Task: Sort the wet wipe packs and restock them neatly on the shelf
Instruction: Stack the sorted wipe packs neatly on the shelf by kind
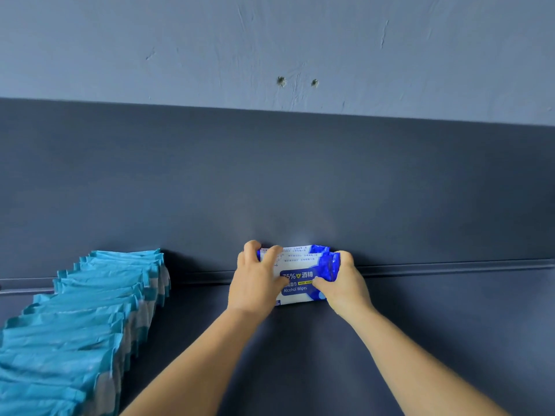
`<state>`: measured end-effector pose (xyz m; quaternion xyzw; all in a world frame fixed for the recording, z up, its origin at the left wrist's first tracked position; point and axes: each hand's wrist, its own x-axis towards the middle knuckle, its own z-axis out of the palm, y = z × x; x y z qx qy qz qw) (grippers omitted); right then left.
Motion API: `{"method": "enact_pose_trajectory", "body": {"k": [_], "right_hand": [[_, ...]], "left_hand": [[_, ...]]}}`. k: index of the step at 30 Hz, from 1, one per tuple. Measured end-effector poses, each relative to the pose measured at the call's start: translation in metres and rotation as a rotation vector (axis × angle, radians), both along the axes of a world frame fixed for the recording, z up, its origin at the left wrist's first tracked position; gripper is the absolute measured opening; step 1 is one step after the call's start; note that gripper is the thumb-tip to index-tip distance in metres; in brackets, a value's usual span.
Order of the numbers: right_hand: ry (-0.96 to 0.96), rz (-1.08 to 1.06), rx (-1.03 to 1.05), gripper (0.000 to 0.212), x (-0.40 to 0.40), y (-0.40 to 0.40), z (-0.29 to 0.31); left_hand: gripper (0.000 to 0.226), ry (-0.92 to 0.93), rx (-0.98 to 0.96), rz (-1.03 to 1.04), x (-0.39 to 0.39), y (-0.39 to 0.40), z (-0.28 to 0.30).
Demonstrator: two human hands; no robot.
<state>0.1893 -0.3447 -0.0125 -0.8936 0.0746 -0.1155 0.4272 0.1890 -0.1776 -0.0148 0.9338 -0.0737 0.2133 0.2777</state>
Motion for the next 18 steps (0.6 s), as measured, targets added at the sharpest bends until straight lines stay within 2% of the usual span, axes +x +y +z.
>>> {"method": "enact_pose_trajectory", "body": {"k": [4,8,10,14,18], "right_hand": [[0.059,-0.003,-0.08,0.051,-0.001,0.002,0.003],[0.064,0.009,-0.165,0.065,-0.013,0.001,0.006],[0.054,0.031,-0.201,0.063,-0.023,0.0,0.008],[0.056,0.136,-0.305,0.072,-0.05,-0.01,0.014],[0.072,0.211,-0.358,0.053,-0.081,-0.025,0.015]], "left_hand": [[0.054,-0.109,0.384,0.055,-0.003,-0.003,0.002],[0.066,-0.047,0.608,0.076,-0.01,-0.005,0.006],[0.078,-0.048,0.647,0.081,-0.019,-0.01,0.012],[0.068,-0.026,0.698,0.05,-0.033,-0.02,0.007],[0.067,0.017,0.724,0.123,-0.047,-0.028,0.006]]}}
